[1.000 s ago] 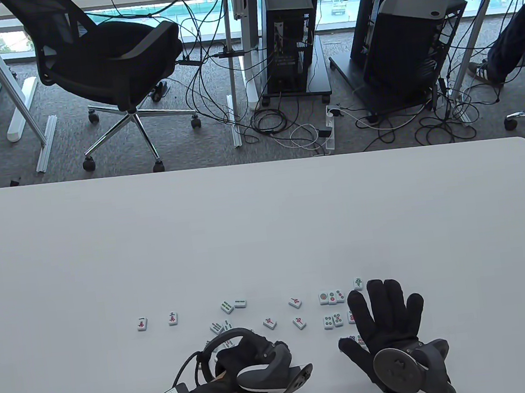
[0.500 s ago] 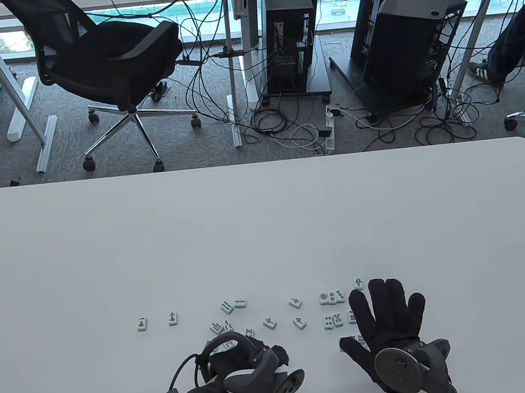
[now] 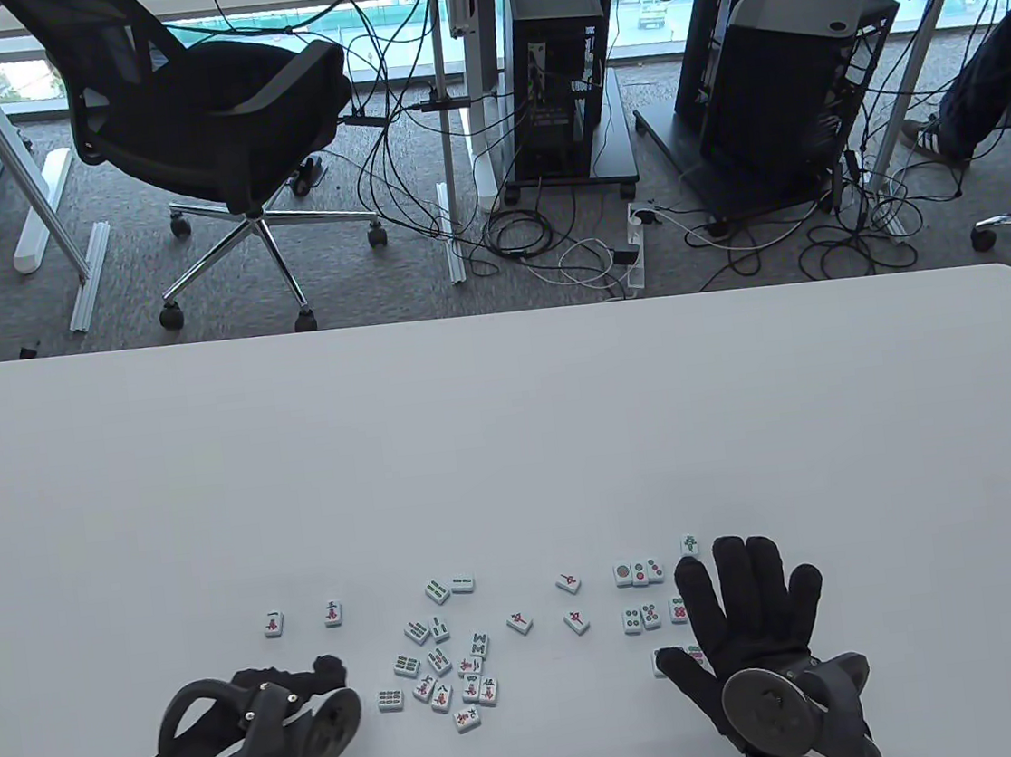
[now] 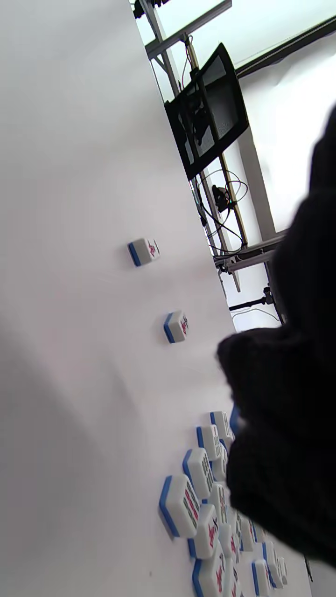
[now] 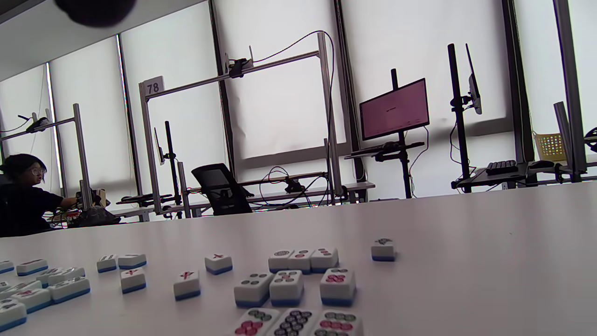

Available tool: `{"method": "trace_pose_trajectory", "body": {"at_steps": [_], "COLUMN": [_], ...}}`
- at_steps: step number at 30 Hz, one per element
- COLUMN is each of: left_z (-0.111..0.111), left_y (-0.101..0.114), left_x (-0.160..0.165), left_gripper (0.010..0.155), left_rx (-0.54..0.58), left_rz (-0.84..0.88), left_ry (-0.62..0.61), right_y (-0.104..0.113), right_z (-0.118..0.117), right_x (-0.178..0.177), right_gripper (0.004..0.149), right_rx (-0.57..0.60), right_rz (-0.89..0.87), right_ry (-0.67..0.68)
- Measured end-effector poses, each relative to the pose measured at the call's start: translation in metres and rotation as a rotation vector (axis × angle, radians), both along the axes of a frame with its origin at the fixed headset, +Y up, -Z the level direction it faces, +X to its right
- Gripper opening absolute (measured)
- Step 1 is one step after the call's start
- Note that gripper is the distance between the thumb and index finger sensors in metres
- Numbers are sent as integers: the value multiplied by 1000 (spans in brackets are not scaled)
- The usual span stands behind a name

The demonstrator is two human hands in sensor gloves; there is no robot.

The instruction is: Mahjong suit sorting

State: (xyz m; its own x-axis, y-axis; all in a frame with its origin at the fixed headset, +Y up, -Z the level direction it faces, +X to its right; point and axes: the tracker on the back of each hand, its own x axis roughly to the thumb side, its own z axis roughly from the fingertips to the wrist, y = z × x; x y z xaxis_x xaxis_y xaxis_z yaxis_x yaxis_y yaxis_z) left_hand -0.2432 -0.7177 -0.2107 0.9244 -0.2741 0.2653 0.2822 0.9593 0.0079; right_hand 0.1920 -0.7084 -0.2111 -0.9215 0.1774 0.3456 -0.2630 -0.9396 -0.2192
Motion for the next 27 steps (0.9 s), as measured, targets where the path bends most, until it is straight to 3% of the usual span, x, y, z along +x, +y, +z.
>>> {"method": "trace_pose_trajectory", "body": {"at_steps": [3, 8, 19, 27], "left_z": [-1, -5, -30, -47], "left_y": [-10, -15, -26, -43], "left_x": [-23, -27, 16, 35], "left_gripper": [61, 61, 61, 61], "left_rx": [-46, -44, -66, -119], "left_rz": [-15, 24, -26, -138], "left_ry": [77, 98, 34, 64], "right_y": [-1, -2, -3, -1], "right_z": [-1, -1, -2, -1], "right_x": [-1, -1, -2, -3], "right_gripper": [79, 79, 79, 79], "right_rx": [-7, -14, -32, -30], "right_rz": [9, 12, 15, 7], "right_ry": [0, -6, -4, -1]}}
